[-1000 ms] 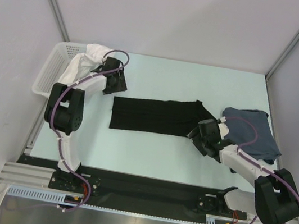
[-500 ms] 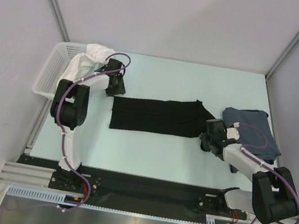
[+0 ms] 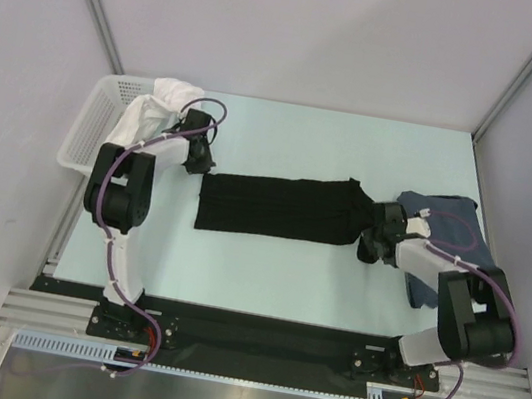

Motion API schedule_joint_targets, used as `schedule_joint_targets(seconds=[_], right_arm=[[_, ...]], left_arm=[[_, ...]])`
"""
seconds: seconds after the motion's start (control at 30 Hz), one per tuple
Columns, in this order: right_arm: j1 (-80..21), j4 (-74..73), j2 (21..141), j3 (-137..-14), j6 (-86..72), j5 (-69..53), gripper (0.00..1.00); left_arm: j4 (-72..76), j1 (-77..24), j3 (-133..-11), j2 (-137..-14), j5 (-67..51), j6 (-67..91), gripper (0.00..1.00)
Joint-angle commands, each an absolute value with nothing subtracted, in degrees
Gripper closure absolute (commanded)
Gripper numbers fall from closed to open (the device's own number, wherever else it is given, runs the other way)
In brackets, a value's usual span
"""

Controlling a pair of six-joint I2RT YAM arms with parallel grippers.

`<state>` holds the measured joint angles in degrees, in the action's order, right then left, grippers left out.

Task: Fold and stack the tank tops
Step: Fold the tank top

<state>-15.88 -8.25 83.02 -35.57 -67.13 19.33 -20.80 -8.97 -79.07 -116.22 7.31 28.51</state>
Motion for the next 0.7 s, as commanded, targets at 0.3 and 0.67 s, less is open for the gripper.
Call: schedule_joint_targets(seconds=[0.3, 0.67], right_arm=[[-10.55, -6.77, 107.12, -63.25, -56.53, 17.85, 1.00], [-9.67, -15.91, 141.05, -111.69, -45.27, -4.29, 0.80]], left_arm=[[-13.28, -7.21, -51.97, -96.26, 4.22, 32.87, 1.00], [-11.17, -6.77, -40.09, -87.12, 0.44, 33.31, 1.00]])
